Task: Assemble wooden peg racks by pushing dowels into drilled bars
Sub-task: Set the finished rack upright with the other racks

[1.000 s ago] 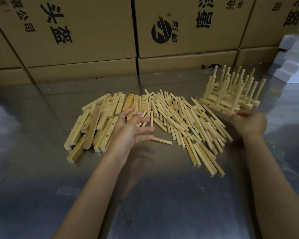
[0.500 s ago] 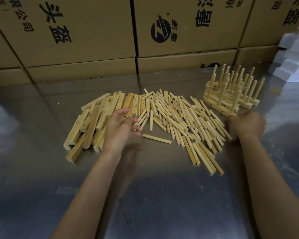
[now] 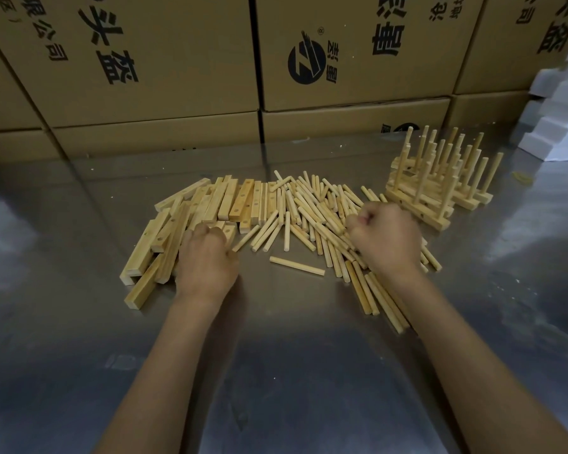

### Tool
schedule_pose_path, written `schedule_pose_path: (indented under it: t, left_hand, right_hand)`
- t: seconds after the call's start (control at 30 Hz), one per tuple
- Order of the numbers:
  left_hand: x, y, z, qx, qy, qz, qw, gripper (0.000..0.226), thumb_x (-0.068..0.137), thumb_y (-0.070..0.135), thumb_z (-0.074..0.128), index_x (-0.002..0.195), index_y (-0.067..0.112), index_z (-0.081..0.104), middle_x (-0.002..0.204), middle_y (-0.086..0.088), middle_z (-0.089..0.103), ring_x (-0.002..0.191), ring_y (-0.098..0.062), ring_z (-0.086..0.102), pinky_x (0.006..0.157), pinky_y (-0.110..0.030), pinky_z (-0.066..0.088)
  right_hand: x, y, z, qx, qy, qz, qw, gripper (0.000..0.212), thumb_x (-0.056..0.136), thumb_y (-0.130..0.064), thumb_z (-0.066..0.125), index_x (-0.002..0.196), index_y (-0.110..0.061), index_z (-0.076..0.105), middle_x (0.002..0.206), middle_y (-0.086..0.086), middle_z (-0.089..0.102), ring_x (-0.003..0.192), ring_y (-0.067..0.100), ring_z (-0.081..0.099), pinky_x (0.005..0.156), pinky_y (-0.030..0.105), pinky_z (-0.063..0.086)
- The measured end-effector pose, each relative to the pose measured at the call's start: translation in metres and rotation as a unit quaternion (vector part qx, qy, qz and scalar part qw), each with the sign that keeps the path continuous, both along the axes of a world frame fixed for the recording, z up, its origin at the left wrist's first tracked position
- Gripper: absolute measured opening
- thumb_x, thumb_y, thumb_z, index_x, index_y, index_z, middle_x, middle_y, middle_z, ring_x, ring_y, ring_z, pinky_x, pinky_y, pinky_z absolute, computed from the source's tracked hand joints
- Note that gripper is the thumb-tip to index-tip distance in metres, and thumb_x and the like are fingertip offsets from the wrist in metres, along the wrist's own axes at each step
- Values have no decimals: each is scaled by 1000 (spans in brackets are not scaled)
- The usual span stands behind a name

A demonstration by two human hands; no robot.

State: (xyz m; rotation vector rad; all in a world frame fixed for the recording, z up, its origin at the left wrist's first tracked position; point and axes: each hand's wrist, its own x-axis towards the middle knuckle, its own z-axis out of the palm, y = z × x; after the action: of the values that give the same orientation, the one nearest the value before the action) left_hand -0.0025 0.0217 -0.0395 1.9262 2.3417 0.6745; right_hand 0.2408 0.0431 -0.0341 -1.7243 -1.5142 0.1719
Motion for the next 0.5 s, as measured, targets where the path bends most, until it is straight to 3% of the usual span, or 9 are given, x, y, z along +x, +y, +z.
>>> schedule_pose_path:
  t: [0.13,0.23,0.37,0.5]
  left_hand:
    - [3,-3,1,-20,37,12,999,16,92,2,58,100,-1,71,125,-18,51,119,-33,45,100,-42,44]
    - [4,-3,3,-8,9,-12,1000,19,90,2,63,106,3,73,126,-16,53,123,-32,46,99,-37,43]
    - [8,-6,7,-60,-39,-52,996,24,90,15,68,112,24,64,113,-1,61,98,-20,55,68,-26,39]
    - [8,-5,8,-44,-110,-62,991,37,87,14,70,117,30,55,88,10,58,79,-14,55,57,-27,36]
  right_hand:
    - [-24,-9,-6,-5,-26,75,997,27,83,-22,58,57,-17,52,48,-3,52,47,12,50,48,23,27]
    - [-34,-14,-10,-9,-32,118,992,29,84,-21,59,57,-17,49,48,-5,49,45,11,46,48,23,27]
    - [-41,-17,-13,-10,-46,148,988,28,84,-22,59,59,-15,49,48,-5,47,46,11,45,48,25,30]
    - [-45,-19,-10,0,-37,163,986,33,90,-28,61,61,-20,49,52,-6,51,50,9,48,51,27,39]
